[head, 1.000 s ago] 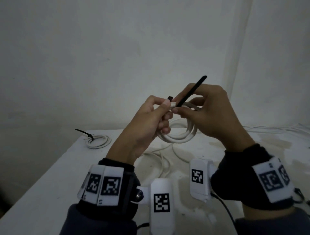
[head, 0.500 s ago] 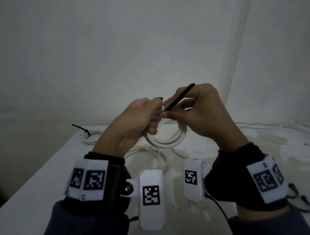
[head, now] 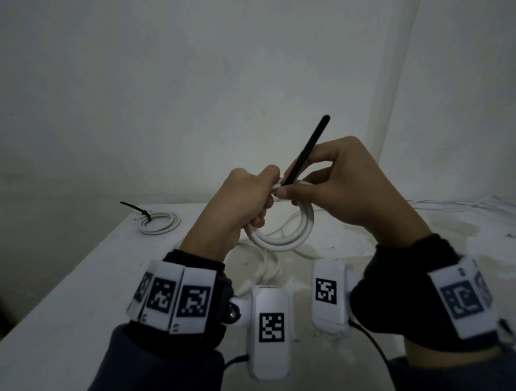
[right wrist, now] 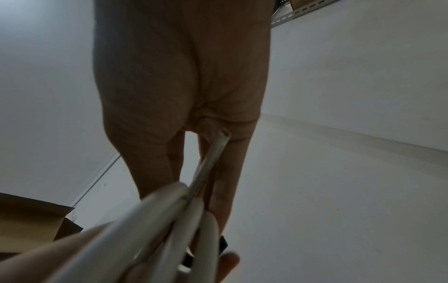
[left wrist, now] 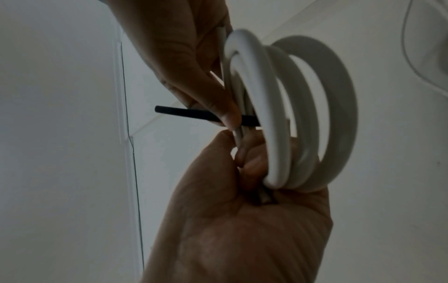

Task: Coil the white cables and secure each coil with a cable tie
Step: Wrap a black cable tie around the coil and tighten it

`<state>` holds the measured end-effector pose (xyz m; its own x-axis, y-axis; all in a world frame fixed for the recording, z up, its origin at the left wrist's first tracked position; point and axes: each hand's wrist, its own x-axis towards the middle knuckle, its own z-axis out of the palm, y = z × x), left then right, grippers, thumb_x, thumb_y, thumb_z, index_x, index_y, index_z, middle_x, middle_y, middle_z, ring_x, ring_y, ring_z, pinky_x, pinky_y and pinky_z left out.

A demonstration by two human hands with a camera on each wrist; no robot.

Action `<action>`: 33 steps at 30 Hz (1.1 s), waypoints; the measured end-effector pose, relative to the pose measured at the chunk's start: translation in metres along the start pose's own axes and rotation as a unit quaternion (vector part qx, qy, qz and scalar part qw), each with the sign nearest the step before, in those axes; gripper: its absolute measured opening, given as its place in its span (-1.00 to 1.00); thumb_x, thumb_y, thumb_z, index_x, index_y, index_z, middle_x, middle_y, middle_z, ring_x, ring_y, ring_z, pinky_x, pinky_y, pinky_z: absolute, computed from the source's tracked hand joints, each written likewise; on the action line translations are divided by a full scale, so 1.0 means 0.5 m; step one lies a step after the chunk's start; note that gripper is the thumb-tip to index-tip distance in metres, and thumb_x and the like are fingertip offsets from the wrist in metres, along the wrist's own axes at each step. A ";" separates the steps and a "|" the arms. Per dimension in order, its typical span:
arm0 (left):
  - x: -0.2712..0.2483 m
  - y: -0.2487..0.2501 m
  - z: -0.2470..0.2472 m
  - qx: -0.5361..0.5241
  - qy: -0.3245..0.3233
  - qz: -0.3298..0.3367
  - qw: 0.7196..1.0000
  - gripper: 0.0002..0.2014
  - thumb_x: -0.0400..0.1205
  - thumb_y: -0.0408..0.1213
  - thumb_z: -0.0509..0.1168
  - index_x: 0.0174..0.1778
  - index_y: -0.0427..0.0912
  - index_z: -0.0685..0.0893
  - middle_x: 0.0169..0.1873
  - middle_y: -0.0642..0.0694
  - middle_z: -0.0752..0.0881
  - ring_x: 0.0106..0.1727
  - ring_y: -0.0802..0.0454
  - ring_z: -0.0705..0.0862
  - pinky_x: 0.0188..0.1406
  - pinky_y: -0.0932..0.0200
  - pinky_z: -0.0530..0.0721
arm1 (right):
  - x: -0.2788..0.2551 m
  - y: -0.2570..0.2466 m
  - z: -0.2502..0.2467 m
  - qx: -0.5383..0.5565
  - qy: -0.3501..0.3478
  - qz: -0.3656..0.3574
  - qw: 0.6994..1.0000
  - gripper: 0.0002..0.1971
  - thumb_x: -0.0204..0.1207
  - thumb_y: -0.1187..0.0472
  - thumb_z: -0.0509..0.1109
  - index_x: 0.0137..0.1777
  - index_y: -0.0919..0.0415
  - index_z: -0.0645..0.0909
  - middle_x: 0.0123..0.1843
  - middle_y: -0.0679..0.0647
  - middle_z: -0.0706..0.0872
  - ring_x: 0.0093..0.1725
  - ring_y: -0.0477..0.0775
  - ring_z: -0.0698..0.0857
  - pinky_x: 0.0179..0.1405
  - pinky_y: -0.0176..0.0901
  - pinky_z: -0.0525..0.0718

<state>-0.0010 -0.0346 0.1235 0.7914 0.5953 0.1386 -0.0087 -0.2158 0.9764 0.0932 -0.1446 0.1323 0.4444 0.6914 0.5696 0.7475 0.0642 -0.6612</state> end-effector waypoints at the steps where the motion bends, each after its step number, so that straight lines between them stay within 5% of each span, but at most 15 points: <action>1: 0.000 0.000 -0.001 -0.010 0.005 0.002 1.000 -0.68 0.61 -0.29 0.15 -0.50 -0.15 0.42 -0.77 0.10 0.31 -0.73 0.16 0.20 -0.74 0.41 0.20 | 0.001 -0.002 0.003 -0.002 0.005 -0.004 1.000 -0.86 0.24 0.26 0.69 -0.22 0.17 0.81 -0.26 -0.12 0.83 -0.31 0.01 0.82 -0.16 -0.04 0.79; 9: 0.005 -0.001 -0.007 -0.084 0.031 0.065 0.994 -0.77 0.62 -0.36 0.23 -0.37 -0.15 0.52 -0.77 0.15 0.39 -0.73 0.23 0.25 -0.73 0.41 0.21 | 0.003 -0.009 0.004 0.057 0.018 -0.034 0.998 -0.84 0.29 0.34 0.65 -0.14 0.30 0.80 -0.11 0.03 0.84 -0.19 -0.03 0.83 -0.08 -0.13 0.78; 14: 0.010 -0.004 -0.003 -0.102 0.044 0.088 0.990 -0.76 0.62 -0.40 0.23 -0.37 -0.11 0.58 -0.76 0.15 0.38 -0.72 0.23 0.26 -0.71 0.39 0.20 | -0.001 -0.005 -0.007 0.094 0.001 -0.024 0.995 -0.86 0.32 0.30 0.62 -0.11 0.23 0.80 -0.11 0.01 0.85 -0.13 0.05 0.84 0.08 0.03 0.78; 20: 0.010 -0.006 -0.004 -0.091 0.069 0.122 0.986 -0.81 0.65 -0.35 0.24 -0.28 -0.09 0.61 -0.74 0.17 0.39 -0.68 0.23 0.28 -0.68 0.37 0.23 | 0.002 -0.016 -0.007 0.206 0.025 0.013 0.978 -0.80 0.65 0.19 0.29 -0.03 0.25 0.72 -0.15 0.10 0.85 -0.17 0.10 0.83 -0.21 -0.22 0.72; 28: 0.014 -0.010 -0.006 -0.074 0.084 0.171 0.979 -0.89 0.67 -0.28 0.25 -0.16 -0.13 0.64 -0.71 0.17 0.40 -0.66 0.24 0.29 -0.67 0.38 0.26 | 0.008 -0.023 0.027 0.276 0.125 0.026 0.953 -0.63 0.56 0.21 0.44 0.36 0.04 0.58 -0.36 0.08 0.81 -0.27 -0.01 0.81 -0.19 -0.18 0.77; 33: 0.024 -0.018 -0.013 -0.070 0.108 0.190 0.973 -0.89 0.67 -0.29 0.26 -0.15 -0.15 0.66 -0.70 0.16 0.41 -0.64 0.22 0.28 -0.65 0.35 0.26 | 0.014 -0.026 0.032 0.319 0.086 0.067 0.942 -0.73 0.60 0.24 0.38 0.24 -0.02 0.71 -0.46 -0.07 0.70 -0.34 -0.10 0.72 -0.21 -0.29 0.69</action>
<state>0.0047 -0.0205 0.1173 0.5683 0.6456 0.5102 -0.3706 -0.3527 0.8592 0.0785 -0.1292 0.1370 0.6281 0.6000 0.4954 0.2556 0.4423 -0.8597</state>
